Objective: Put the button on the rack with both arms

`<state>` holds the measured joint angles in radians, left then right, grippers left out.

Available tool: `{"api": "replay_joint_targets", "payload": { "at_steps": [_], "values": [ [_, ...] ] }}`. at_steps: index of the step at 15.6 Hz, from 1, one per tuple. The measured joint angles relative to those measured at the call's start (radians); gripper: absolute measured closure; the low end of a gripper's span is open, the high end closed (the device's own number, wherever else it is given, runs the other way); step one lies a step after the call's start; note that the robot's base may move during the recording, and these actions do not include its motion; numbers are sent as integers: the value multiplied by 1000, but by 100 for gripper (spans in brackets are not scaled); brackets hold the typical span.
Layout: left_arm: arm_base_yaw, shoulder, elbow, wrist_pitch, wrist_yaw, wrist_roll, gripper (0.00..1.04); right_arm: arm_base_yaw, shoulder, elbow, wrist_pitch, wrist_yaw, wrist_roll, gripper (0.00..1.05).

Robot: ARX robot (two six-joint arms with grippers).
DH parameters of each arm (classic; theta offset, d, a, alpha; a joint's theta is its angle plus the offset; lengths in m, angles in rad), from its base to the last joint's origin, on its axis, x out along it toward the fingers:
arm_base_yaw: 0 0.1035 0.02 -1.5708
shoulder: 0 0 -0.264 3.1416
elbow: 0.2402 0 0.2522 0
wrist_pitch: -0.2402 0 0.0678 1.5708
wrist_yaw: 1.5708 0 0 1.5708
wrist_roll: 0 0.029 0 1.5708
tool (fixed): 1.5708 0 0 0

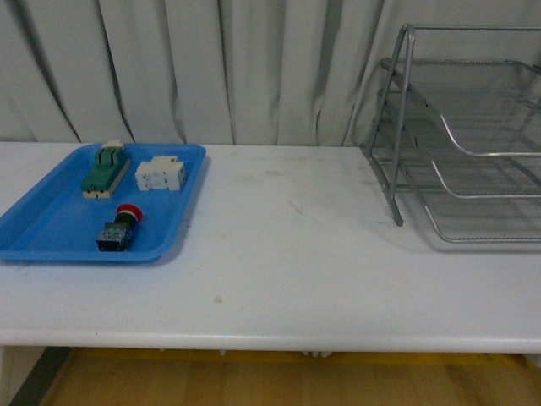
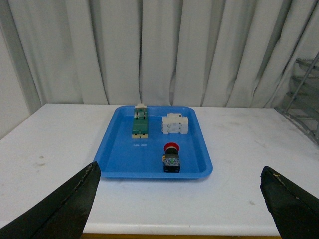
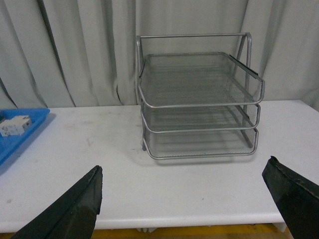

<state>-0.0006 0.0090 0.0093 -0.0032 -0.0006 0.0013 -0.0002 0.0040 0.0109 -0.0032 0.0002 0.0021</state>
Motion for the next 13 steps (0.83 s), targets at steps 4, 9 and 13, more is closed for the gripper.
{"api": "replay_joint_targets", "payload": {
  "at_steps": [4, 9, 13],
  "values": [
    [0, 0, 0, 0, 0, 0, 7, 0, 0, 0, 0, 0, 0, 6],
    [0, 0, 0, 0, 0, 0, 7, 0, 0, 0, 0, 0, 0, 6],
    [0, 0, 0, 0, 0, 0, 7, 0, 0, 0, 0, 0, 0, 6]
  ]
}}
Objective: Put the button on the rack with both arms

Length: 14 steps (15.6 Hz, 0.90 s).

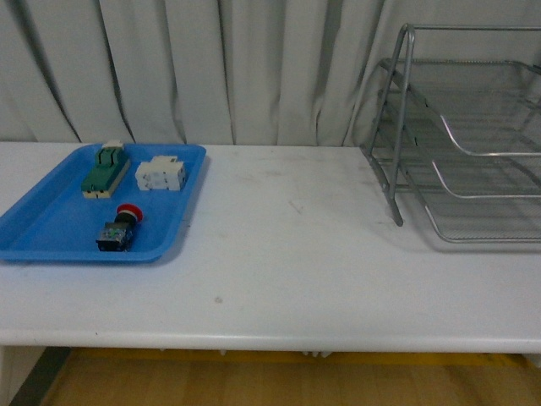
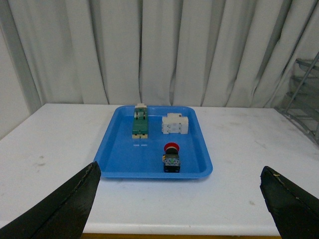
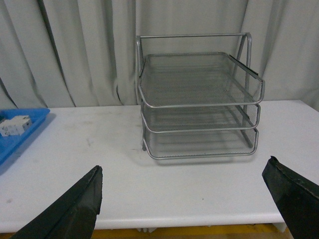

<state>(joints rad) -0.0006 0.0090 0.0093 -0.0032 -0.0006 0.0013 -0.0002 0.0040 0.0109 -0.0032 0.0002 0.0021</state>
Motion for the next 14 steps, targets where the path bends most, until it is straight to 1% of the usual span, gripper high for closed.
{"api": "replay_joint_targets", "payload": {
  "at_steps": [2, 3, 4, 5, 6, 7, 8, 9, 10, 11, 13, 14],
  "values": [
    [0, 0, 0, 0, 0, 0, 7, -5, 3, 2, -16, -18, 5, 6],
    [0, 0, 0, 0, 0, 0, 7, -102, 128, 48, -63, -214, 80, 6],
    [0, 0, 0, 0, -1, 0, 7, -210, 323, 103, 67, -346, 160, 6],
    [0, 0, 0, 0, 0, 0, 7, -275, 464, 156, 213, -435, 207, 6],
    [0, 0, 0, 0, 0, 0, 7, -336, 612, 221, 365, -485, 252, 6],
    [0, 0, 0, 0, 0, 0, 7, -413, 808, 304, 537, -504, 319, 6],
    [0, 0, 0, 0, 0, 0, 7, -475, 980, 384, 677, -521, 390, 6],
    [0, 0, 0, 0, 0, 0, 7, -523, 1127, 454, 804, -531, 476, 6],
    [0, 0, 0, 0, 0, 0, 7, -558, 1263, 526, 909, -512, 575, 6],
    [0, 0, 0, 0, 0, 0, 7, -585, 1389, 595, 982, -501, 659, 6],
    [0, 0, 0, 0, 0, 0, 7, -622, 1647, 729, 1033, -499, 880, 6],
    [0, 0, 0, 0, 0, 0, 7, -623, 1750, 757, 1051, -503, 970, 6]
  ]
}}
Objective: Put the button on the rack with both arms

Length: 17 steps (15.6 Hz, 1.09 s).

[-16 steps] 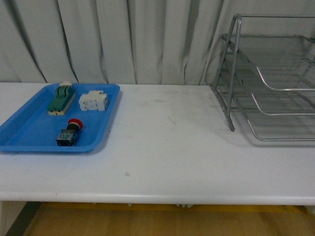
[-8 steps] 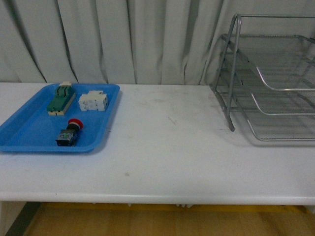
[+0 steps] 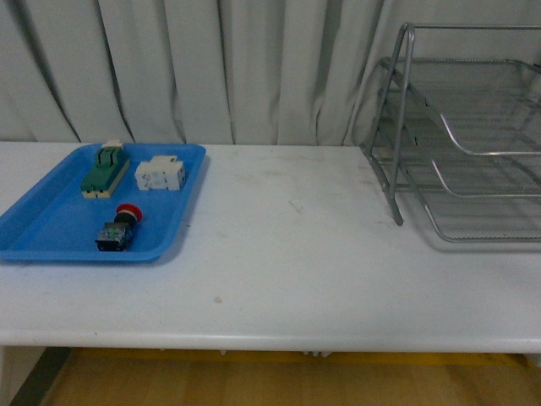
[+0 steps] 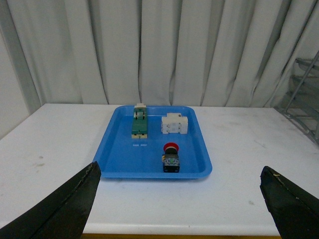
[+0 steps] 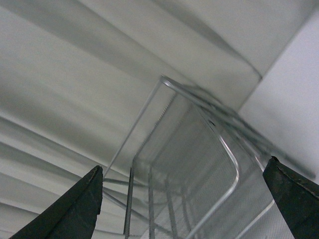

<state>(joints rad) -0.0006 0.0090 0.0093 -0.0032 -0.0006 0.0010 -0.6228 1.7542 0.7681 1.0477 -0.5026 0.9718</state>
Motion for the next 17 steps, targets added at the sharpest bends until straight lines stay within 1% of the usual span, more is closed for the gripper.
{"api": "replay_joint_targets", "payload": {
  "at_steps": [1, 2, 5, 8, 11, 14, 17],
  "values": [
    [0, 0, 0, 0, 0, 0, 7, 0, 100, 12, 34, -12, 114, 6],
    [0, 0, 0, 0, 0, 0, 7, 3, 172, 18, 64, -16, 196, 6],
    [0, 0, 0, 0, 0, 0, 7, 16, 235, 30, 96, -16, 276, 6],
    [0, 0, 0, 0, 0, 0, 7, 84, 328, 40, 170, -16, 366, 6],
    [0, 0, 0, 0, 0, 0, 7, 162, 394, 40, 241, -16, 404, 6],
    [0, 0, 0, 0, 0, 0, 7, 198, 446, 26, 237, -12, 423, 6],
    [0, 0, 0, 0, 0, 0, 7, 224, 475, 43, 237, -10, 409, 6]
  ]
}}
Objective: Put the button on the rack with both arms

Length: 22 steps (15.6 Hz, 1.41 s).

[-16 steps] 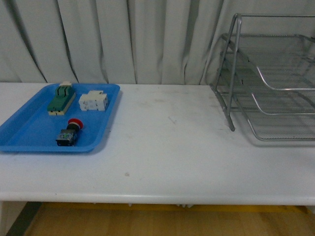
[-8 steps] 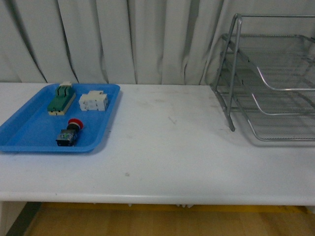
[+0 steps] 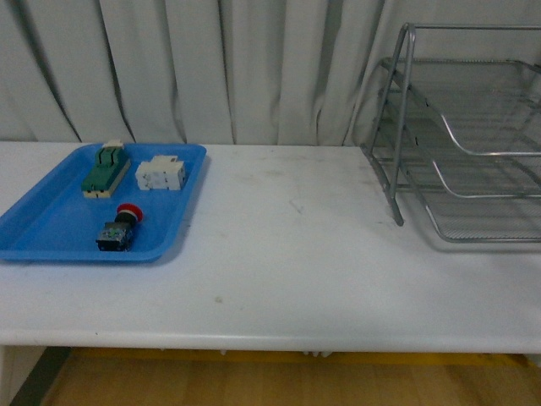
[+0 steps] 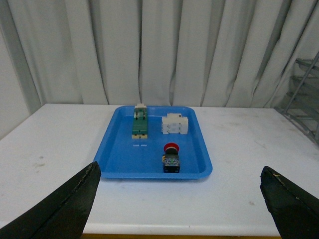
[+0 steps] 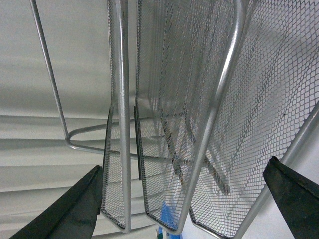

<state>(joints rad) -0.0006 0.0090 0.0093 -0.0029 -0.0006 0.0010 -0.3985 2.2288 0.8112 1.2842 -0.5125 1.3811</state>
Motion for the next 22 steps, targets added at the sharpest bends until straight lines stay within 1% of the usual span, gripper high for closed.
{"api": "replay_joint_targets", "payload": {
  "at_steps": [8, 11, 12, 15, 16, 17, 19, 20, 22],
  "values": [
    [0, 0, 0, 0, 0, 0, 7, 32, 55, 62, -44, 37, -52, 6],
    [0, 0, 0, 0, 0, 0, 7, 42, 83, 120, -112, 54, -66, 6],
    [0, 0, 0, 0, 0, 0, 7, 46, 93, 145, -134, 61, -70, 9],
    [0, 0, 0, 0, 0, 0, 7, 53, 93, 225, -196, 72, -87, 46],
    [0, 0, 0, 0, 0, 0, 7, 54, 95, 239, -209, 75, -93, 52],
    [0, 0, 0, 0, 0, 0, 7, 59, 102, 252, -217, 78, -99, 66],
    [0, 0, 0, 0, 0, 0, 7, 60, 114, 256, -220, 80, -100, 92],
    [0, 0, 0, 0, 0, 0, 7, 59, 116, 255, -205, 81, -64, 99],
    [0, 0, 0, 0, 0, 0, 7, 57, 122, 222, -136, 82, -11, 100]
  ]
}}
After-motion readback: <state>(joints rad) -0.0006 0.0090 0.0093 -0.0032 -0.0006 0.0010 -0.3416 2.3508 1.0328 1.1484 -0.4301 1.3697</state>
